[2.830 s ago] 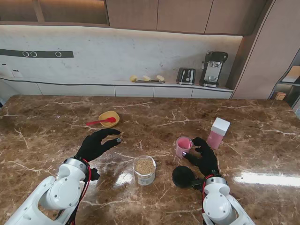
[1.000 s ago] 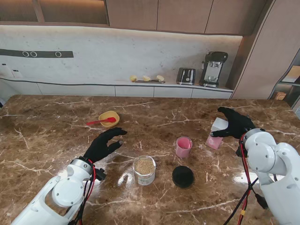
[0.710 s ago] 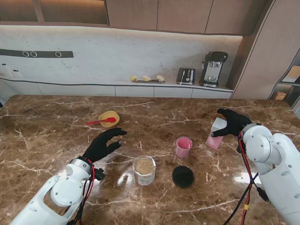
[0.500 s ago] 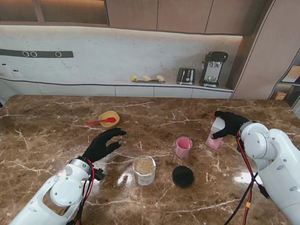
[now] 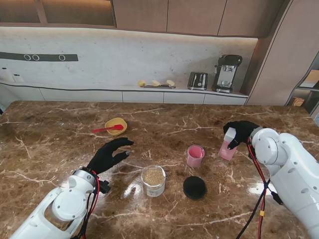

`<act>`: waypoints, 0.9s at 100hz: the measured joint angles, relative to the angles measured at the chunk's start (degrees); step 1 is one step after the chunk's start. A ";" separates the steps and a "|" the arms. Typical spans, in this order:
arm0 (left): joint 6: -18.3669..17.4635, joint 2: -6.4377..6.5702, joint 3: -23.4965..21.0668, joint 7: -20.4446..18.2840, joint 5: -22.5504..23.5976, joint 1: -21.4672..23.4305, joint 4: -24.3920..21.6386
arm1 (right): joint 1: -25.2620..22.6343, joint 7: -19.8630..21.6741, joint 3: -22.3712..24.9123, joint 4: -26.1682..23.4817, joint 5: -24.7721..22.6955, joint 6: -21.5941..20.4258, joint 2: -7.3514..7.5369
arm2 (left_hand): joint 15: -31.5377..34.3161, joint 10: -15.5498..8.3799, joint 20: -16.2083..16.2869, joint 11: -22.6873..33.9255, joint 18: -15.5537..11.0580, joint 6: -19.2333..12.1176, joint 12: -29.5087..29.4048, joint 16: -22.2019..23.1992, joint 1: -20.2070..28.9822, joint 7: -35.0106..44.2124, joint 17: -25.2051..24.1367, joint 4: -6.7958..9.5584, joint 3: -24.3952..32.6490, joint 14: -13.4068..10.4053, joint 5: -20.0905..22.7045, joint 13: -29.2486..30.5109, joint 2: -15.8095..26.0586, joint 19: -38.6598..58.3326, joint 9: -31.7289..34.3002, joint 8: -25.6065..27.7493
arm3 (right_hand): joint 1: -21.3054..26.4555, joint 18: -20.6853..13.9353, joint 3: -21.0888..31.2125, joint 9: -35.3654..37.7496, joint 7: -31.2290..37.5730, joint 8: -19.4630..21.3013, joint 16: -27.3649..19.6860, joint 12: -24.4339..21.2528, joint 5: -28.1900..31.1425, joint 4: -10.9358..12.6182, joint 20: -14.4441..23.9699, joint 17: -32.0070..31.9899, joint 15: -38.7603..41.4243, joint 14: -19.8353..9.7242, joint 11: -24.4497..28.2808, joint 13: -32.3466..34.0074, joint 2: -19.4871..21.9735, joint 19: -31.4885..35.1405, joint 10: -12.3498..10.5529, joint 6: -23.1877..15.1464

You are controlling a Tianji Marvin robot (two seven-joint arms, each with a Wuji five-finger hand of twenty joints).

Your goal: Measure grain into the airtight container

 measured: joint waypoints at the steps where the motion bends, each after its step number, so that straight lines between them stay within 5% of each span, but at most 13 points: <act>1: 0.01 0.00 0.00 0.01 0.02 0.00 0.00 | 0.00 -0.14 -0.01 0.06 0.08 0.00 -0.01 | 0.00 0.00 0.00 0.00 0.01 0.00 0.00 0.00 -0.02 0.00 -0.01 0.00 -0.50 0.00 0.00 0.00 0.01 -0.02 0.00 0.00 | -0.16 -0.05 0.03 0.37 0.44 0.00 0.00 0.00 0.42 -0.13 -0.10 0.43 0.11 0.06 0.00 0.47 -0.39 0.15 0.01 0.00; 6: 0.05 0.00 0.00 0.02 0.06 0.02 0.00 | -0.02 -0.36 0.00 0.21 0.44 0.01 -0.07 | 0.00 0.00 -0.04 0.00 0.02 -0.01 0.00 0.00 -0.41 0.00 -0.01 0.00 -1.17 0.00 0.00 0.00 0.60 -0.09 0.00 0.00 | -0.44 -0.13 0.03 2.24 2.27 -0.16 0.03 0.49 2.07 -0.81 -0.76 2.58 0.91 0.58 0.00 2.21 -2.02 1.51 0.58 0.03; 17: 0.18 0.01 0.04 0.07 0.07 0.04 0.00 | -0.32 -1.64 0.36 0.52 1.43 0.10 -0.39 | 0.00 0.00 -0.48 0.00 0.04 -0.02 0.00 0.00 -0.41 0.00 -0.02 0.00 -1.13 0.00 0.00 0.00 0.60 -0.60 0.00 0.00 | -0.51 0.28 0.04 6.84 6.04 -2.61 1.98 4.70 6.04 -7.25 -2.15 6.33 2.41 1.80 -1.42 5.76 -4.88 4.48 3.04 -0.44; 28: 0.22 0.00 0.15 0.34 0.06 0.08 0.00 | -1.11 -4.68 1.03 0.89 1.89 -0.44 -0.79 | 0.00 0.00 -0.49 0.00 0.07 -0.03 0.00 0.00 -0.41 0.00 -0.02 -0.64 -3.51 0.00 0.00 0.00 1.08 -0.61 0.00 0.00 | -0.51 0.85 -0.99 11.05 9.35 -6.26 2.61 6.10 8.67 -8.42 -2.16 9.02 3.06 2.48 -3.86 8.65 -6.04 6.73 4.64 -1.27; 49: 0.10 -0.05 0.15 0.81 -0.09 0.16 0.00 | -4.83 -9.90 4.79 -1.20 3.10 -1.15 -2.12 | 0.00 0.00 -0.53 0.00 0.69 -0.03 -0.01 0.00 0.12 -0.07 -0.02 -3.51 -11.57 0.00 0.00 0.00 1.08 -0.63 0.00 0.00 | -0.49 1.47 -1.72 13.93 12.18 -10.02 2.63 6.78 10.62 -8.48 -2.16 11.11 3.97 3.08 -4.54 10.50 -6.15 8.87 6.66 -1.75; 90: -1.31 -0.14 -0.31 -0.82 -4.71 0.06 -1.54 | -12.34 -9.98 10.98 -20.68 7.54 -1.50 -2.81 | -0.68 0.63 -0.63 -0.09 0.02 2.38 -0.02 -0.04 0.62 -1.00 -1.41 -5.88 -21.90 -0.03 -2.43 -2.77 -1.97 -2.13 -2.01 -0.65 | -0.14 1.48 -2.10 14.68 13.09 -10.80 2.71 6.79 11.52 -8.52 -2.16 11.20 4.75 3.08 -4.54 10.53 -6.15 8.92 7.34 -2.54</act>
